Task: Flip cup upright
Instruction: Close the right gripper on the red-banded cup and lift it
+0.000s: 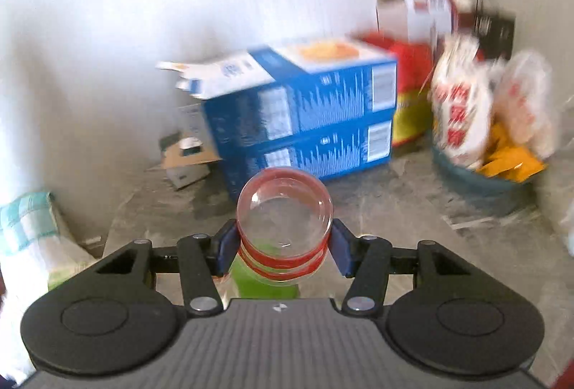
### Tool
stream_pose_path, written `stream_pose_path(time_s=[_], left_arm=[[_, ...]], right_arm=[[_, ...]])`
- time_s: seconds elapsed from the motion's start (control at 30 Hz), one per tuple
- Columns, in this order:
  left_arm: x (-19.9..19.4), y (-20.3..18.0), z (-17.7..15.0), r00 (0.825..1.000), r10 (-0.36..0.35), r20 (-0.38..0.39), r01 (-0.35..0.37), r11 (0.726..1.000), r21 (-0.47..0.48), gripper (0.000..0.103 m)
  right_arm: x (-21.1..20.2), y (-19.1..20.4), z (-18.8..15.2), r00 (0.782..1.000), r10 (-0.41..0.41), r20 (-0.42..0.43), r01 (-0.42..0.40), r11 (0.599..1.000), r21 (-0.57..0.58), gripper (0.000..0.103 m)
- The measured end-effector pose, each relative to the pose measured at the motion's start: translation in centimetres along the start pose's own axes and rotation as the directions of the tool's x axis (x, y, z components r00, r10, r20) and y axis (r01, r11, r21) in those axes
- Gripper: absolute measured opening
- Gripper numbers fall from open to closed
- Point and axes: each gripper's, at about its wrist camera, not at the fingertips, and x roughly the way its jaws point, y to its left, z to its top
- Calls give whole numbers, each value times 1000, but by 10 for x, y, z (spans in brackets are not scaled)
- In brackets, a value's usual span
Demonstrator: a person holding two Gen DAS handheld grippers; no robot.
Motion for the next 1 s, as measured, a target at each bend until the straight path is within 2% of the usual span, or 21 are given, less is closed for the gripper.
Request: stream_pose_path(time_s=[0.1, 0.17, 0.3, 0.37, 0.43, 0.5, 0.57, 0.63, 0.8, 1.0], left_arm=[[-12, 0, -10, 1000, -15, -9, 15, 1000, -4, 100], [-19, 1, -16, 1000, -18, -17, 17, 1000, -5, 100], [-29, 3, -28, 999, -8, -45, 8, 1000, 4, 100], [-33, 4, -33, 999, 1, -54, -1, 1000, 10, 100], [-38, 4, -37, 998, 15, -57, -14, 1000, 13, 100], [-41, 3, -40, 998, 25, -61, -24, 1000, 18, 100], [-42, 1, -43, 997, 37, -71, -36, 999, 20, 100], [-39, 0, -45, 996, 37, -87, -36, 999, 14, 100], [-30, -9, -50, 993, 36, -114, -35, 999, 9, 100], [-19, -30, -57, 991, 41, -129, -36, 999, 36, 100]], right_arm=[[-44, 15, -53, 996, 3, 91, 0, 999, -32, 56], [-59, 22, -89, 993, 13, 119, -9, 999, -34, 56], [-70, 39, -158, 979, -18, 204, 43, 992, -117, 56], [-71, 47, -183, 971, -12, 238, 53, 985, -167, 56], [-72, 53, -203, 954, -13, 300, 79, 975, -207, 56], [-70, 59, -219, 935, -8, 354, 99, 966, -237, 56], [-66, 65, -235, 906, -2, 423, 132, 951, -278, 56], [-62, 64, -245, 889, 20, 457, 118, 955, -271, 56], [-52, 53, -264, 873, 49, 486, 70, 972, -224, 57], [-47, 39, -285, 836, 57, 546, 40, 985, -165, 57]])
